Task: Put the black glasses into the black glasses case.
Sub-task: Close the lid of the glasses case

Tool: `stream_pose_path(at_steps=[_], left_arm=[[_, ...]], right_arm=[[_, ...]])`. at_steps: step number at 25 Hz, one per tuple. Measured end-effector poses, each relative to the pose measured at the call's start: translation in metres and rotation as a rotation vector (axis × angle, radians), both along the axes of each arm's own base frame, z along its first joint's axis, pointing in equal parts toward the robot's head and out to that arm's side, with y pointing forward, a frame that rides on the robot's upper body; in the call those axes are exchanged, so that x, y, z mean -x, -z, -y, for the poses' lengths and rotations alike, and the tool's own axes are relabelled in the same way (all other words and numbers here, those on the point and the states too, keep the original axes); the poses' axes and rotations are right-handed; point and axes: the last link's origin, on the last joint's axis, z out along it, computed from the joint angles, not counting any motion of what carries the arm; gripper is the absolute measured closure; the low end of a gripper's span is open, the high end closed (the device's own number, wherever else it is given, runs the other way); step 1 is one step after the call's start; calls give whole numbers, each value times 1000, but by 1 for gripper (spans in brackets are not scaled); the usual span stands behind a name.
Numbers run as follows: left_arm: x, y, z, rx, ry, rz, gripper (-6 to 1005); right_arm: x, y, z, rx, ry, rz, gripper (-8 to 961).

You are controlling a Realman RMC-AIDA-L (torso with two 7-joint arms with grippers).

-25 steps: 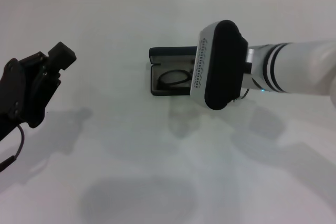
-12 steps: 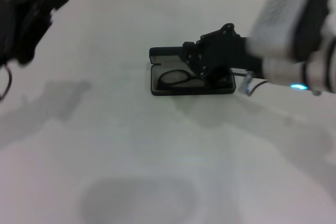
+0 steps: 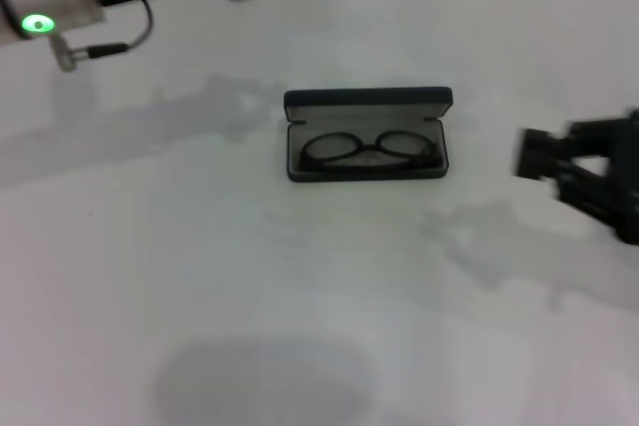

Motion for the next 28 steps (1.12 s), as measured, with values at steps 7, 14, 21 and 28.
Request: stream_pose_path(at_steps=[7, 14, 21, 28], left_arm=[[-11, 53, -22, 102, -49, -347, 826], [-21, 93, -29, 84, -70, -468, 732], [-22, 107, -35, 87, -97, -509, 728], [-16, 109, -40, 55, -137, -527, 732]], right_arm=[[-52, -11, 15, -39, 115, -131, 830], [-59, -4, 8, -58, 145, -143, 829], [-61, 3, 1, -54, 170, -157, 822], [-63, 5, -3, -58, 194, -162, 815]])
